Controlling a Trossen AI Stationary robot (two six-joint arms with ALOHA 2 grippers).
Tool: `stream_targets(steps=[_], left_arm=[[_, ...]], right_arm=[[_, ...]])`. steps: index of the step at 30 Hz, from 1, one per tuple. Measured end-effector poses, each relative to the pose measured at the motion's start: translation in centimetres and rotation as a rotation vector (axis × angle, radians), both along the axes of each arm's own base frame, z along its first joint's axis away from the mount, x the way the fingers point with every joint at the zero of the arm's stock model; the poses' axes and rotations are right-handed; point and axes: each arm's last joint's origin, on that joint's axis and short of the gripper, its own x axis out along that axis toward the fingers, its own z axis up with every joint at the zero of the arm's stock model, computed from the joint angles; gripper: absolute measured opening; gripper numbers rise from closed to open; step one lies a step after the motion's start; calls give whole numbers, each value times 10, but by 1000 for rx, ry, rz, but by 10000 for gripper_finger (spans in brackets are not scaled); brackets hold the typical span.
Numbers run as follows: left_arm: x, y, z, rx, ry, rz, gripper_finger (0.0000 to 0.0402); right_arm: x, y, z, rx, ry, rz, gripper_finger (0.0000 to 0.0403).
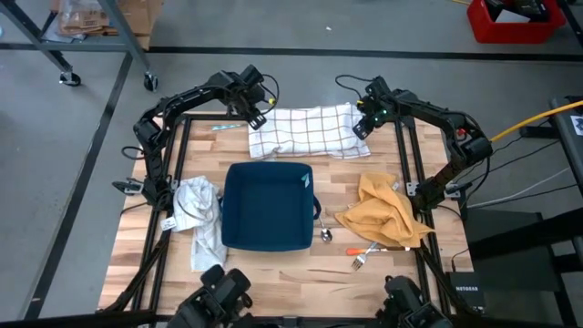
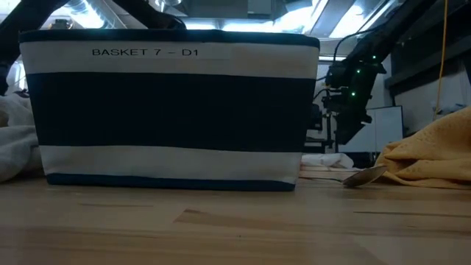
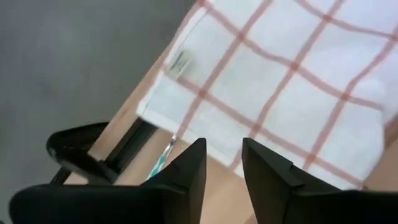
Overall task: Fold towel
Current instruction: Fold the right white patterned towel
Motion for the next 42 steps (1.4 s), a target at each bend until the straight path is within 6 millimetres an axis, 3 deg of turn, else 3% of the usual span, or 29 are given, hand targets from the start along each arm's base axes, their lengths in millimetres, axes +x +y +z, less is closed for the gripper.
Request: stream_targets(steps=[7,13,18,28,42], left_arm=[[16,-16,0,13,13,-106,88],[25,-26,0,23,28,-191,88],[27,-35,-2,-14,63,-210,88],[17,-48,-5,-127,182,-240,88],[20,-62,-6,-178,226,-236,88]], right_arm=[[13,25,-25,67,5,65,138],[26,48,-50,1,73,126,138],[19,63,-63,20,217,123,138],[-2,85,-68,250,397,69,138],[-4,88,-69,292,403,72,138]])
